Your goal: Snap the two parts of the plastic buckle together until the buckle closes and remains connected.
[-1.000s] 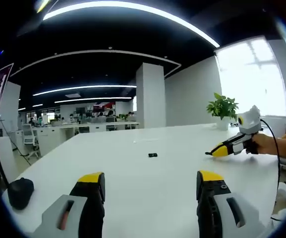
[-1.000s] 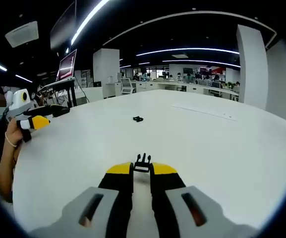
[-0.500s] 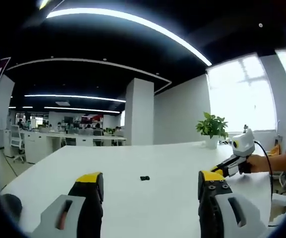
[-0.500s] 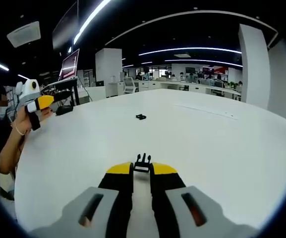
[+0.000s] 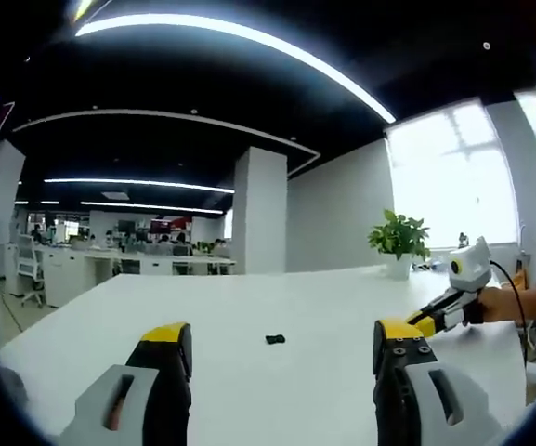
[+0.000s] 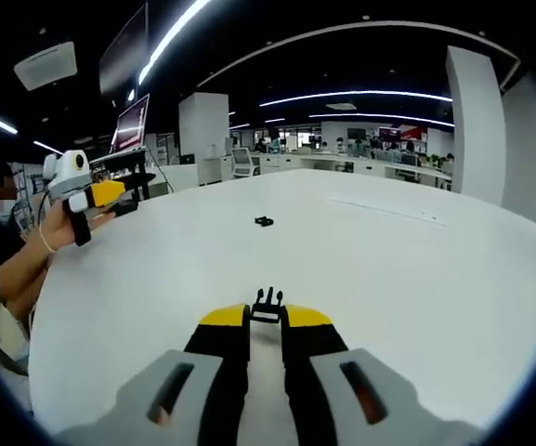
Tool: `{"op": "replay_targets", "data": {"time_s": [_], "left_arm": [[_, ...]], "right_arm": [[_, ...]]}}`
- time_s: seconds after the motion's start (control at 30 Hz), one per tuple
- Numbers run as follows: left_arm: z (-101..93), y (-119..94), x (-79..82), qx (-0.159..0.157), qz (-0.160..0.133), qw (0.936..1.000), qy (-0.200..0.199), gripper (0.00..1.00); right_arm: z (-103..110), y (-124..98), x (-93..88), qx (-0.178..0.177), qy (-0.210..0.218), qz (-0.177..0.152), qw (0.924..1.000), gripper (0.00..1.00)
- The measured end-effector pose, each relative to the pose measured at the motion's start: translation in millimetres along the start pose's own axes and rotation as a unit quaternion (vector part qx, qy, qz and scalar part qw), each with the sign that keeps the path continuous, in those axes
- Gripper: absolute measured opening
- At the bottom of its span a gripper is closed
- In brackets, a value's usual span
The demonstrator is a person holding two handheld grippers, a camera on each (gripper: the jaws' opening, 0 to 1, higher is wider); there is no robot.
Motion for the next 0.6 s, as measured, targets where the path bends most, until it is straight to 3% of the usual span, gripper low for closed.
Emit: {"op": "replay_targets", "data": {"time_s": [0.13,0.43,0.6], "left_arm": [[1.3,10.2,1.9,-0.006,-0.010,0.9999,0.001,0.81],[15.6,32.7,0.0,-0.001,-0.003,1.0000,-0.006,0.81],[27.1,49.5,-2.9,0.004,0.015,0.9998,0.011,0.81]], "right_arm": [[1.0,-1.3,0.4,0.004,0.000,-0.004,1.0000,0.12],[-0.8,-3.0,-1.3,0.006,-0.003,-0.008,0.9999,0.12],[-5.2,-0.8,-2.4,0.008,0.002,-0.007,0.9999,0.12]]}}
Point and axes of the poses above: the point that each gripper's makers call its tool centre point, and the gripper's own axes: y roughly forward along the fingers, z roughly to its left, x roughly out of its top, the point moved 4 cm from there along -y, roughly backward along the fingers, and after that the axes turned 13 degrees about -y, right-handed, at the moved point
